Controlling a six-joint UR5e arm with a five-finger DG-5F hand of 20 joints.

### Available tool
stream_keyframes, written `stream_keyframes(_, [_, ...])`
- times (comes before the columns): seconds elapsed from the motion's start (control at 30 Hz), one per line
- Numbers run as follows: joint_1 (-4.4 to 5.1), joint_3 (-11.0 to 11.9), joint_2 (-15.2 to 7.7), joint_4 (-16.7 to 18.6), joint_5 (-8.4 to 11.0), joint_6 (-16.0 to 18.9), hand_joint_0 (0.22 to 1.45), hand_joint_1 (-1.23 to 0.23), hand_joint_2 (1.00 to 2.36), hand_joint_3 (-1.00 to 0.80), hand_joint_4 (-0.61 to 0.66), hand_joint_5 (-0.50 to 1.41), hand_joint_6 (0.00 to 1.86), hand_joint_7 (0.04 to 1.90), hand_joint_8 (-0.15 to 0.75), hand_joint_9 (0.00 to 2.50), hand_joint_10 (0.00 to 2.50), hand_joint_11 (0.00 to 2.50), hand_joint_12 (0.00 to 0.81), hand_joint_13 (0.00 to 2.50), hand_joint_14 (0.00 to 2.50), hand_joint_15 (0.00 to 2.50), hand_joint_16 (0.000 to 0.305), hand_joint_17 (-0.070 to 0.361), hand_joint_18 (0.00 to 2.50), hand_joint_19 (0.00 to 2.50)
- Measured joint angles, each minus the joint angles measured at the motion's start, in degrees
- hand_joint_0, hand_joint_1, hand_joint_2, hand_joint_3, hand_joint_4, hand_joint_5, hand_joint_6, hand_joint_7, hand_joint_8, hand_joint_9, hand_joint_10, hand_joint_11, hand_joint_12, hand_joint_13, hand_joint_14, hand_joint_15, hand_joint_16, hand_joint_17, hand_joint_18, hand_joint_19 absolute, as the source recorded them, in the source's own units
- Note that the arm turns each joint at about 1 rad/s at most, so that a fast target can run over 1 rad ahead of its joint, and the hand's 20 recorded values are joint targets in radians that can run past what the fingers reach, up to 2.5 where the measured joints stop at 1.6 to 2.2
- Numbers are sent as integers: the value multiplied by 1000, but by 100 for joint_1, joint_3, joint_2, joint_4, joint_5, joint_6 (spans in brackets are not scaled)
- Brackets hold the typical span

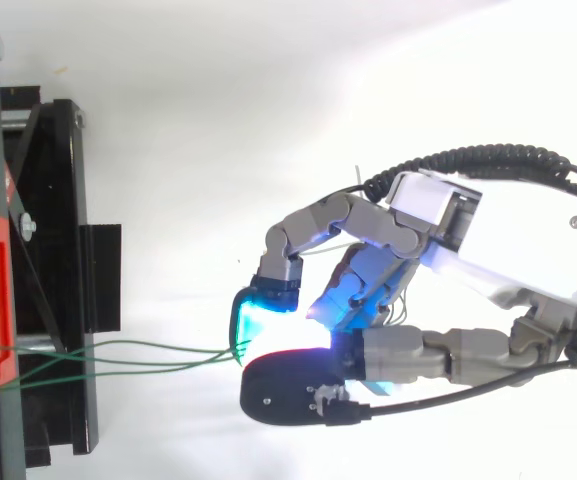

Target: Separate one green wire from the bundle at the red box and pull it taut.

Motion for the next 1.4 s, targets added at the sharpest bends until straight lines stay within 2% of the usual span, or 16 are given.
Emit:
stream_keyframes(0.1, [0, 0, 0, 0, 0, 0, 663, -815, 1017, -249, 158, -198, 921, 971, 278, 1129, 22, 1289, 336, 1349, 19, 1412, 56, 126, 746, 693])
stream_keyframes(0.2, [0, 0, 0, 0, 0, 0, 618, -808, 1007, -421, 175, -197, 923, 990, 279, 1137, 18, 1283, 341, 1353, 20, 1417, 56, 125, 747, 694])
stream_keyframes(0.27, [0, 0, 0, -6, 0, 0, 569, -721, 1000, -500, 181, -197, 924, 976, 287, 1156, 19, 1282, 338, 1371, 18, 1417, 56, 127, 759, 708])
stream_keyframes(0.33, [0, 0, 0, -16, -2, 0, 514, -545, 1000, -500, 187, -190, 918, 980, 298, 1191, 18, 1277, 362, 1405, 16, 1407, 61, 136, 805, 704])
stream_keyframes(0.47, [0, 0, 0, -24, -4, 0, 553, -378, 1001, -482, 178, -185, 910, 1024, 294, 1218, 19, 1272, 345, 1421, 16, 1418, 59, 132, 813, 734])
stream_keyframes(0.53, [0, 0, 0, -25, -6, 0, 599, -446, 1011, -364, 170, -182, 910, 1049, 282, 1228, 21, 1279, 334, 1414, 16, 1430, 57, 129, 809, 740])
stream_keyframes(0.6, [0, 0, 0, -26, -7, 0, 594, -478, 1016, -280, 166, -180, 914, 1050, 286, 1228, 21, 1279, 336, 1414, 17, 1431, 57, 129, 809, 739])
stream_keyframes(0.63, [0, 0, 1, -26, -8, 0, 591, -554, 1016, -171, 197, -176, 919, 1045, 323, 1253, 17, 1259, 384, 1451, 14, 1405, 64, 145, 868, 700])
stream_keyframes(0.8, [0, 0, 0, -26, -8, 0, 607, -697, 1011, -94, 172, -175, 931, 1006, 344, 1264, 14, 1269, 411, 1468, 12, 1390, 69, 156, 912, 684])
stream_keyframes(1.0, [0, 0, 0, -26, -9, 0, 647, -783, 1019, -187, 112, -191, 934, 1024, 286, 1191, 19, 1334, 333, 1387, 18, 1438, 57, 129, 802, 710])
stream_keyframes(1.17, [0, 0, 1, -26, -9, 1, 678, -829, 1015, -301, 120, -193, 940, 1044, 282, 1191, 17, 1321, 332, 1377, 19, 1423, 56, 127, 794, 698])
stream_keyframes(1.4, [0, 0, 2, -26, -8, 8, 679, -834, 1012, -353, 135, -191, 940, 1026, 281, 1193, 19, 1330, 334, 1374, 20, 1421, 55, 125, 791, 700])
